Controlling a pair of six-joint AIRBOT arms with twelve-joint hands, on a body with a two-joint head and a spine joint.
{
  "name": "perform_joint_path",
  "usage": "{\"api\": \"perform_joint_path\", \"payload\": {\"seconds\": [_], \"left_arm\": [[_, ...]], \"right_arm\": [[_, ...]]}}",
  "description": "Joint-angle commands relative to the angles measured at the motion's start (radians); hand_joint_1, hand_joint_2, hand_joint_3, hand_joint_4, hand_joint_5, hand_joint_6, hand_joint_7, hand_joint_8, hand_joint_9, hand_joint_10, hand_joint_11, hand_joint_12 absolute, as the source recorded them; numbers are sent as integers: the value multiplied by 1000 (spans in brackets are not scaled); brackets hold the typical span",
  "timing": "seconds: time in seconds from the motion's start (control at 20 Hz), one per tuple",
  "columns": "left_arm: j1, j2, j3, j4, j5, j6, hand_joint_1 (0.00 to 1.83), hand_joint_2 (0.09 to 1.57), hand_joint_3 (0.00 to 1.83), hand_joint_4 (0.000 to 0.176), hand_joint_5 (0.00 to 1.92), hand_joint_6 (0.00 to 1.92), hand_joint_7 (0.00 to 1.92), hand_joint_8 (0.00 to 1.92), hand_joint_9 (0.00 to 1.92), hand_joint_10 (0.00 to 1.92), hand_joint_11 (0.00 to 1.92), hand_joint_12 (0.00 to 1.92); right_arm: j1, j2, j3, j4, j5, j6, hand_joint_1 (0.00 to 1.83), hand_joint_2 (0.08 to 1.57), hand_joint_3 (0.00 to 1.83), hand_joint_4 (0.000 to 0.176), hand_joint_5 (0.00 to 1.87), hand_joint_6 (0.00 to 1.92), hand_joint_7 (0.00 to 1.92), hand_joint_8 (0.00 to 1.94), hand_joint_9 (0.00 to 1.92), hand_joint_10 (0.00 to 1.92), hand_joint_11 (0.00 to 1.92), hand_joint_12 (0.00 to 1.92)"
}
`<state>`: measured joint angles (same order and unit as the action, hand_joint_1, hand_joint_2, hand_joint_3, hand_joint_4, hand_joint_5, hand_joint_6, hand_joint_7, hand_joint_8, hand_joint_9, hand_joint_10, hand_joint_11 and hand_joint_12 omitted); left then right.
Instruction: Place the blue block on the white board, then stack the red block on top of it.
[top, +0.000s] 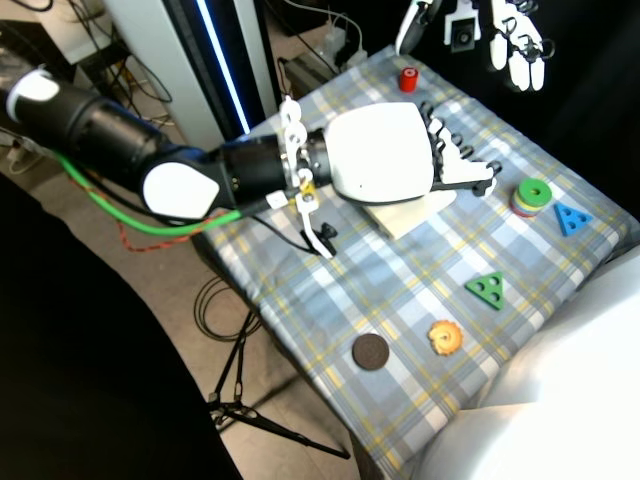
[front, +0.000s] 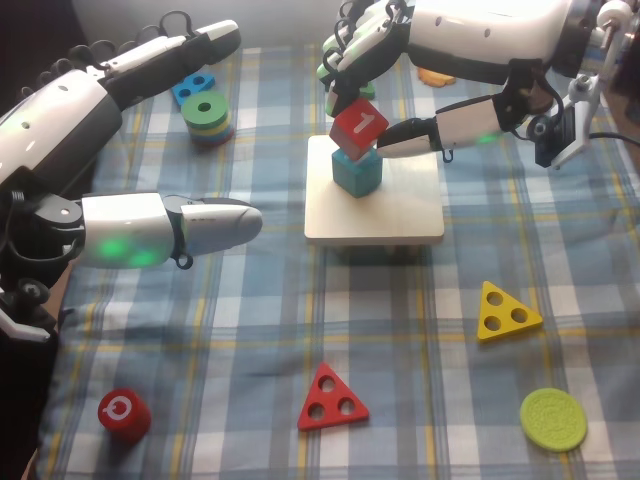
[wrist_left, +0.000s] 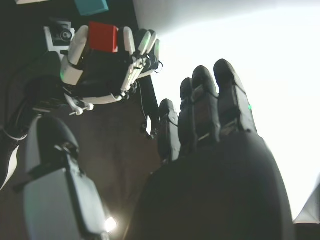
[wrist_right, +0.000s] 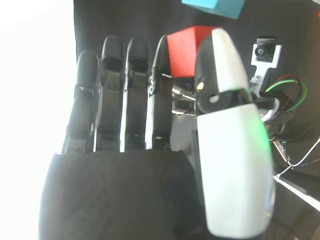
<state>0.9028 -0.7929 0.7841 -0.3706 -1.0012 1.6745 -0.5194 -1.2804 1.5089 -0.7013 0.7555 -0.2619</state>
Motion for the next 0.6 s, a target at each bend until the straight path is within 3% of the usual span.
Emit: {"api": "perform_joint_path", "payload": {"seconds": [0.0, 0.25, 0.35, 0.55], "left_arm": [[-9, 6, 2, 25, -113, -7, 771, 814, 0, 164, 249, 1, 272, 2, 263, 5, 0, 375], [-11, 5, 2, 25, -115, -7, 782, 821, 2, 161, 253, 3, 251, 1, 238, 1, 0, 345], [-11, 5, 2, 25, -116, -7, 788, 820, 0, 171, 247, 0, 246, 3, 240, 2, 0, 314], [-14, 5, 2, 25, -118, -7, 775, 828, 2, 168, 253, 1, 248, 1, 242, 1, 0, 337]], "right_arm": [[19, -3, 1, 42, 86, 10, 1161, 1102, 0, 0, 1001, 938, 780, 0, 581, 4, 0, 933], [19, -3, 1, 34, 81, 21, 1159, 1097, 0, 0, 1014, 919, 778, 1, 549, 5, 0, 761], [19, -3, 1, 31, 78, 21, 1158, 1100, 0, 0, 1005, 932, 779, 4, 588, 9, 0, 858], [19, -3, 3, 31, 75, 21, 1147, 1106, 3, 0, 990, 954, 761, 7, 585, 2, 0, 915]]}}
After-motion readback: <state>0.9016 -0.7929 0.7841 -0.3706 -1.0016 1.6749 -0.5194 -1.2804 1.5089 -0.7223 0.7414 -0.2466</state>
